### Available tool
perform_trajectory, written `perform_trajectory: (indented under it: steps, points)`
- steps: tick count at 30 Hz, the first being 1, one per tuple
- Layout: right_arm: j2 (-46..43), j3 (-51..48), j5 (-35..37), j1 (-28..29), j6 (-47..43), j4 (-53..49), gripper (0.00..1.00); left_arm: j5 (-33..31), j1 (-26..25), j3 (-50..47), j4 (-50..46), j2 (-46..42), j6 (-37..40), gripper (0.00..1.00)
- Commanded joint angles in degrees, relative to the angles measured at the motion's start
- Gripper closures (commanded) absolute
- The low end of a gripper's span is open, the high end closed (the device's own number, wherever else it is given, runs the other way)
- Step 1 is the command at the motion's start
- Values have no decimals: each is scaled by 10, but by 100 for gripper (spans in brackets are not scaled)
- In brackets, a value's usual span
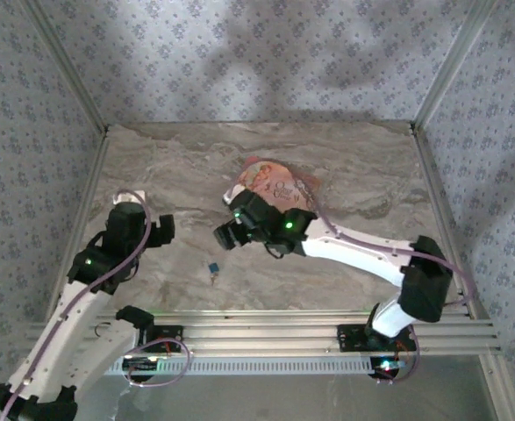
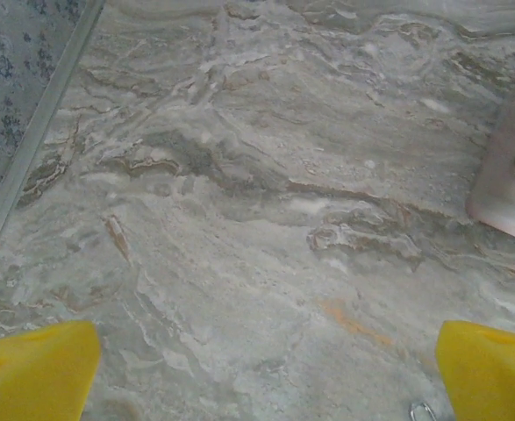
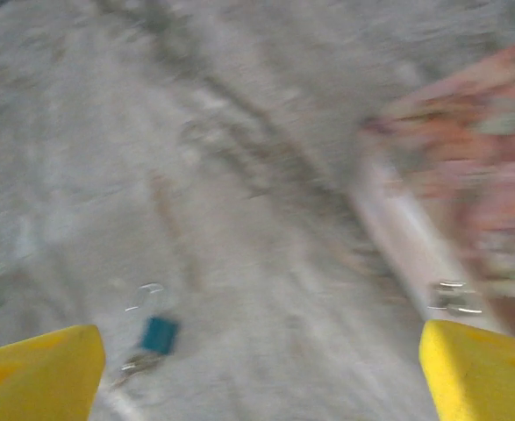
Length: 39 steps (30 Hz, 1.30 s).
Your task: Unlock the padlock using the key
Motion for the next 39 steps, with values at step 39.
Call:
perform_trajectory:
  steps: [39]
  points:
    - [-131, -500, -19, -572, -192, 676, 0, 205, 228, -290, 873, 351, 148, 2]
